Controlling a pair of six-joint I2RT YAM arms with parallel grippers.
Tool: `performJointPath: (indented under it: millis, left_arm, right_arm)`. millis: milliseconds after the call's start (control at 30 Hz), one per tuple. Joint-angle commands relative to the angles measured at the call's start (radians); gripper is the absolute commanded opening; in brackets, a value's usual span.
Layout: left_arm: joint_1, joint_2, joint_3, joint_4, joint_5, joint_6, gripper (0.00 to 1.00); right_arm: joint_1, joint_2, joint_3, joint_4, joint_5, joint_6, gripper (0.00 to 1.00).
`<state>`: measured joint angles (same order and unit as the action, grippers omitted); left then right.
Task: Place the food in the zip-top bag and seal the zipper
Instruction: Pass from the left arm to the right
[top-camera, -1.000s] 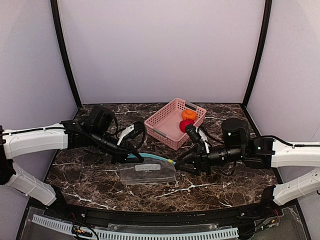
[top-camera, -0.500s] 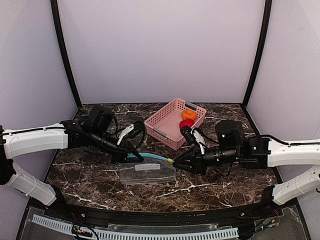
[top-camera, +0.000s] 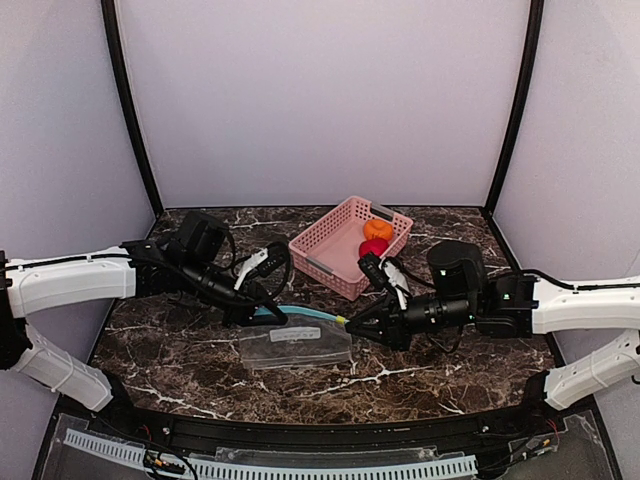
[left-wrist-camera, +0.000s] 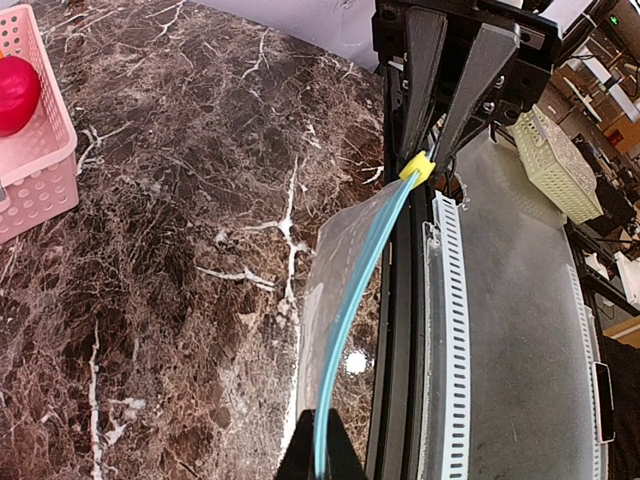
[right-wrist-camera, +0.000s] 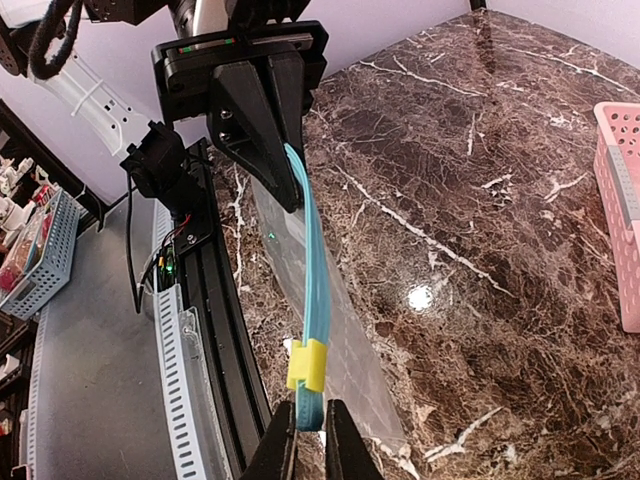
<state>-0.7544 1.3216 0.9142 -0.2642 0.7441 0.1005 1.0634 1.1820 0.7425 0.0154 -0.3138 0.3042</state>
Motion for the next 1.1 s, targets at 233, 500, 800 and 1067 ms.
performJointPath:
  millis: [233,500,800,1067]
  left_arm:
    - [0.007,0.004,0.012,-0.019,0.031,0.003,0.01]
    - [0.007,0.009,0.013,-0.020,0.031,0.002,0.01]
    - [0.007,0.001,0.017,-0.013,0.054,0.008,0.42]
    - [0.003,-0.066,0.078,0.044,0.055,0.027,0.98]
  right_arm:
    - [0.008,0.010,0.031,0.031,0.024,-0.011,0.08]
    - [0.008,0.008,0.032,0.034,0.016,-0.014,0.00]
    - [0.009,0.019,0.039,0.030,-0.042,-0.024,0.00]
    - [0.021,0.096,0.129,-0.065,-0.155,-0.062,0.00]
